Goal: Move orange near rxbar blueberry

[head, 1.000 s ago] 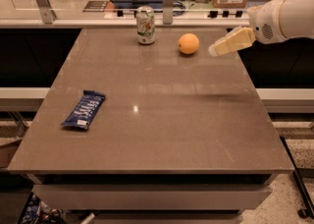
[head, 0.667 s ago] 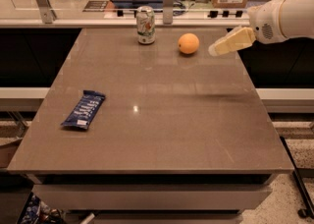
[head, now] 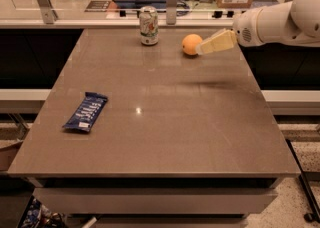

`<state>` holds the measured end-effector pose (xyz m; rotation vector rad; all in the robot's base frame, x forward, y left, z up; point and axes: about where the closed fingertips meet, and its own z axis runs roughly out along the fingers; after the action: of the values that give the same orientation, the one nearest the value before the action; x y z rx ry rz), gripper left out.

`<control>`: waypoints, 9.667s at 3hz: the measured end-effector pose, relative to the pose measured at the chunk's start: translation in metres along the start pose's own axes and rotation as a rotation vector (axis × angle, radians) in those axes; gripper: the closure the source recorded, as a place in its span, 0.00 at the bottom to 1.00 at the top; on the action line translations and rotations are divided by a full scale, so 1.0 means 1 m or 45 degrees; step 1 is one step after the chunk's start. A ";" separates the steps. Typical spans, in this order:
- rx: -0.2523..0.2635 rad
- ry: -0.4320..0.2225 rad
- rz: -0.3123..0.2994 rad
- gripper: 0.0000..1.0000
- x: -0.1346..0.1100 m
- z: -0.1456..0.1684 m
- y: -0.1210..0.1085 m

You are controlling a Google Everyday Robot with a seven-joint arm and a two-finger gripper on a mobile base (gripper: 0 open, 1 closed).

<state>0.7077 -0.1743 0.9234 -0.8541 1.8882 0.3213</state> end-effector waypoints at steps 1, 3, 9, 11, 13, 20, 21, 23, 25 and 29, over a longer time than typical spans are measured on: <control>-0.035 -0.032 0.028 0.00 0.001 0.033 -0.007; -0.131 -0.069 0.063 0.00 0.013 0.088 -0.012; -0.204 -0.063 0.099 0.87 0.040 0.123 -0.003; -0.213 -0.059 0.104 1.00 0.039 0.125 0.000; -0.259 -0.082 0.060 1.00 0.011 0.088 0.010; -0.718 -0.051 -0.120 1.00 0.001 0.003 0.268; -0.826 -0.048 -0.158 1.00 0.005 0.001 0.297; -0.880 0.105 -0.225 1.00 0.024 0.019 0.324; -0.839 0.202 -0.282 1.00 0.030 0.045 0.327; -0.873 0.208 -0.317 0.37 0.028 0.053 0.335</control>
Offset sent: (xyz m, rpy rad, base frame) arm 0.0801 0.0426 -0.0476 0.1210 0.0181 0.0940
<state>0.5080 0.0833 0.8255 -1.5958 1.8024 0.7862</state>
